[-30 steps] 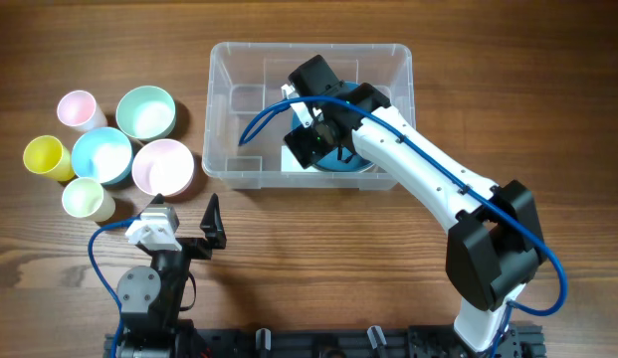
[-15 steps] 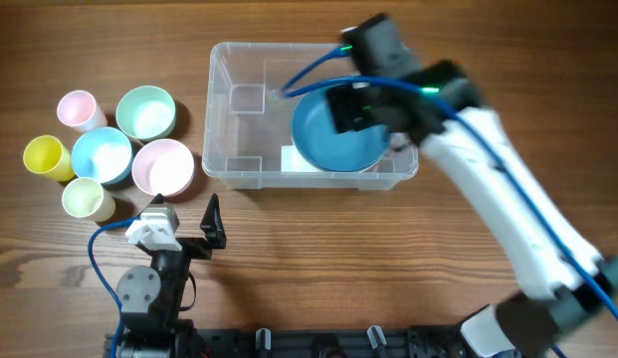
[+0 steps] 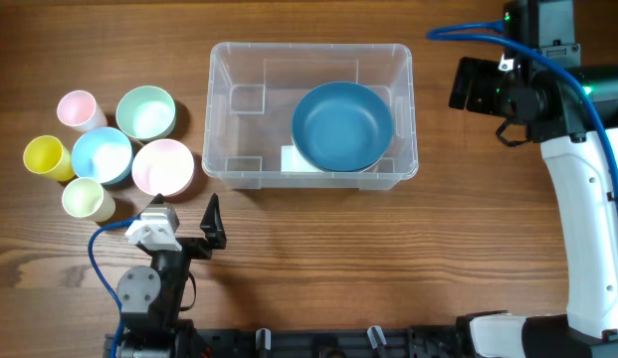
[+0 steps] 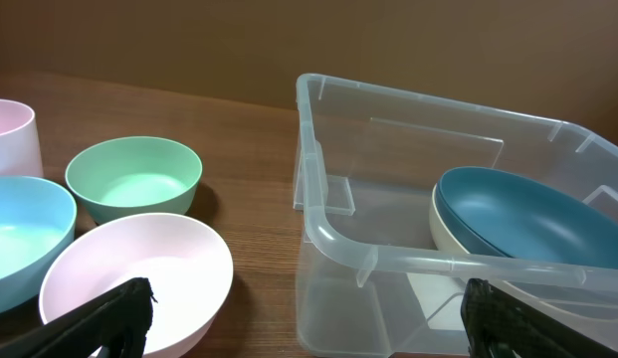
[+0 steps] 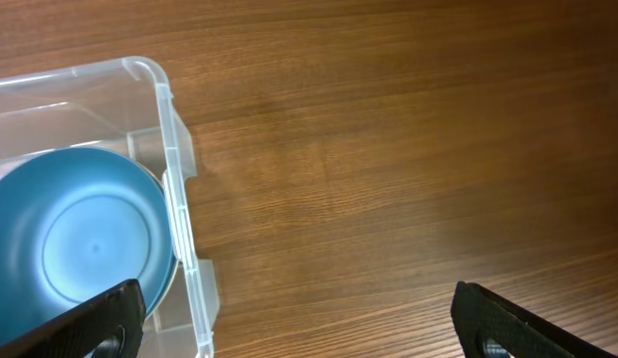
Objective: Pack container
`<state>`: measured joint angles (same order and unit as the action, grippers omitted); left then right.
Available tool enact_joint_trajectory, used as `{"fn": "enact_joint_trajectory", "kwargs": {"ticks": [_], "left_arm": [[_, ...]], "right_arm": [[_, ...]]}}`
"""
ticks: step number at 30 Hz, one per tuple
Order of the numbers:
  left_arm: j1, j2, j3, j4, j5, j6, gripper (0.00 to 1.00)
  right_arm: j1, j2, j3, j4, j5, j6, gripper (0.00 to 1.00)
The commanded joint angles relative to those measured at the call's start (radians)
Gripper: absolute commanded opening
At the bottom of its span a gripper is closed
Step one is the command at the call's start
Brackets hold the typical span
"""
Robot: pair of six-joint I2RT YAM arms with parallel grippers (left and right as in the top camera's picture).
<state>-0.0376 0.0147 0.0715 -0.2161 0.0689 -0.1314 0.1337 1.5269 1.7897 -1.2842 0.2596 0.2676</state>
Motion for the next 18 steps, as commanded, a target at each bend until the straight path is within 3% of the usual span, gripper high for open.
{"fn": "enact_joint_trajectory", "kwargs": {"ticks": [1,18], "left_arm": [[-0.005,-0.007,-0.007,0.006,-0.006,0.023,1.00],[-0.005,-0.007,-0.007,0.006,-0.006,0.023,1.00]], "right_arm": [[0.000,-0.006,0.003,0.001,0.010,-0.005,1.00],[0.000,-0.006,0.003,0.001,-0.032,-0.003,1.00]]}}
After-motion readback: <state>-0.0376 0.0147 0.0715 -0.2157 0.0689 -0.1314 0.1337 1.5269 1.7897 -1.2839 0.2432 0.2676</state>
